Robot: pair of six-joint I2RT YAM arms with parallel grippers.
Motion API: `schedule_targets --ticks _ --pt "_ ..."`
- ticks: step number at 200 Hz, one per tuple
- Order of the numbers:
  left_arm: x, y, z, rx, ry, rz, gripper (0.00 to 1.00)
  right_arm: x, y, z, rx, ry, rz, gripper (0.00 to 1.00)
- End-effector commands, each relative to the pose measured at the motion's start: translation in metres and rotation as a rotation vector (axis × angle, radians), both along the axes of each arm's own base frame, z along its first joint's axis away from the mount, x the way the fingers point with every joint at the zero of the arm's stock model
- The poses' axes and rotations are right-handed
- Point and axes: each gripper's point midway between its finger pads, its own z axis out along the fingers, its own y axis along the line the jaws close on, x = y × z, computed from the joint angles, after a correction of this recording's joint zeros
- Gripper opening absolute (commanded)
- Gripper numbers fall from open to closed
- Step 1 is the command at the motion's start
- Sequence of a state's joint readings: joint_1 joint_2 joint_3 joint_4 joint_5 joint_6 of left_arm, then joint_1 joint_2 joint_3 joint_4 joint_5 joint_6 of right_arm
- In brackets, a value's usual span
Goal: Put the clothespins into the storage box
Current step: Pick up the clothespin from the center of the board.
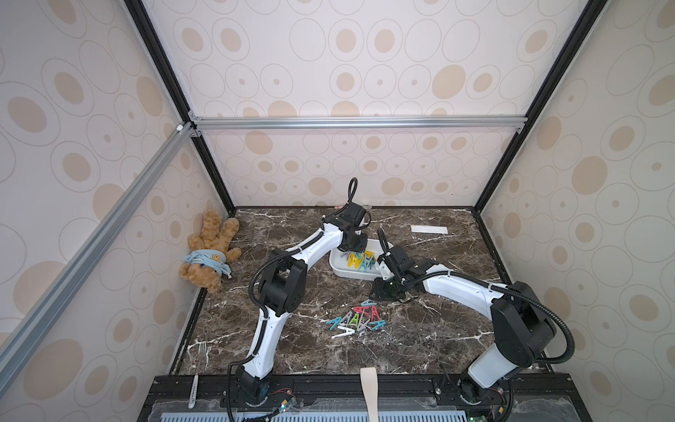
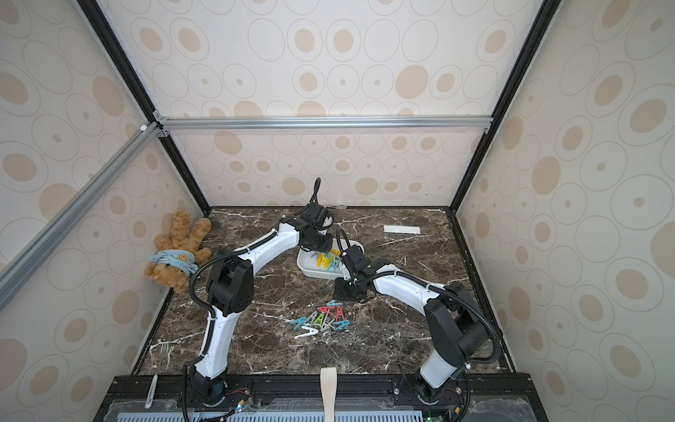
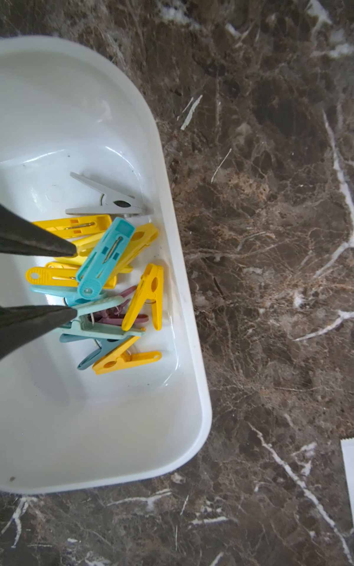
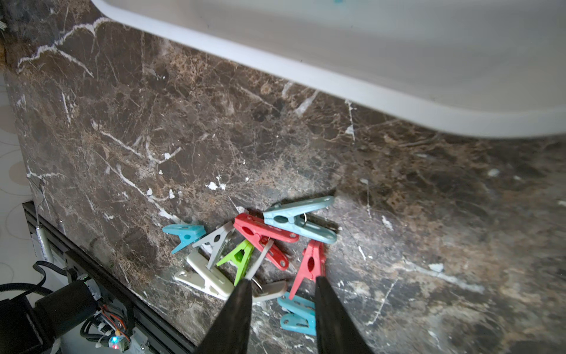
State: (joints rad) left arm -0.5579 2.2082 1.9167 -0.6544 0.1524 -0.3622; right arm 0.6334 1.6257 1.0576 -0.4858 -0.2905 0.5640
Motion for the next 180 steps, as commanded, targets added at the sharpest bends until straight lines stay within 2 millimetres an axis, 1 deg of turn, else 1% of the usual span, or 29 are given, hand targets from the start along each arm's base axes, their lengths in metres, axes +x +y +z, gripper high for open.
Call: schedule_targets --ticks 1,16,17,30,48,55,59,82,85,90,107,132,162,180 --pt "-0.002 0.012 0.046 -0.027 -0.090 0.003 0.33 0.010 0.000 0.001 -0.010 -0.003 -0.039 0.37" --pt "-0.009 0.019 0.059 -0.038 -0.127 0.012 0.38 0.011 0.001 -0.001 -0.009 0.006 -0.054 0.37" --pt "-0.010 0.020 0.057 -0.035 -0.125 0.013 0.38 0.011 0.001 -0.001 -0.009 0.007 -0.055 0.37" --pt "-0.019 0.031 0.067 -0.038 -0.159 0.028 0.41 0.011 0.003 -0.003 -0.003 0.018 -0.065 0.37" --pt "-0.032 0.048 0.077 -0.047 -0.193 0.055 0.43 0.010 0.002 -0.008 -0.007 0.031 -0.071 0.37" --pt "-0.039 0.054 0.077 -0.048 -0.194 0.064 0.44 0.009 0.000 -0.009 -0.011 0.033 -0.074 0.37" --pt "-0.043 0.057 0.082 -0.054 -0.205 0.069 0.44 0.008 -0.001 -0.010 -0.015 0.035 -0.076 0.37" --pt "-0.065 0.078 0.091 -0.061 -0.242 0.102 0.45 0.005 -0.003 -0.014 -0.026 0.049 -0.087 0.37" --pt "-0.068 0.080 0.088 -0.059 -0.241 0.107 0.45 0.006 -0.003 -0.014 -0.026 0.052 -0.089 0.38" --pt "-0.072 0.085 0.092 -0.066 -0.254 0.118 0.45 0.006 -0.002 -0.015 -0.026 0.060 -0.088 0.38" --pt "-0.086 0.098 0.090 -0.089 -0.263 0.148 0.46 0.009 0.004 -0.017 -0.022 0.083 -0.094 0.40" --pt "-0.102 0.115 0.089 -0.121 -0.273 0.181 0.46 0.016 0.008 -0.021 -0.029 0.100 -0.110 0.40" --pt "-0.111 0.132 0.095 -0.135 -0.295 0.209 0.47 0.016 0.003 -0.027 -0.080 0.118 -0.114 0.41" --pt "-0.114 0.137 0.098 -0.150 -0.307 0.216 0.48 0.014 -0.001 -0.033 -0.108 0.136 -0.120 0.42"
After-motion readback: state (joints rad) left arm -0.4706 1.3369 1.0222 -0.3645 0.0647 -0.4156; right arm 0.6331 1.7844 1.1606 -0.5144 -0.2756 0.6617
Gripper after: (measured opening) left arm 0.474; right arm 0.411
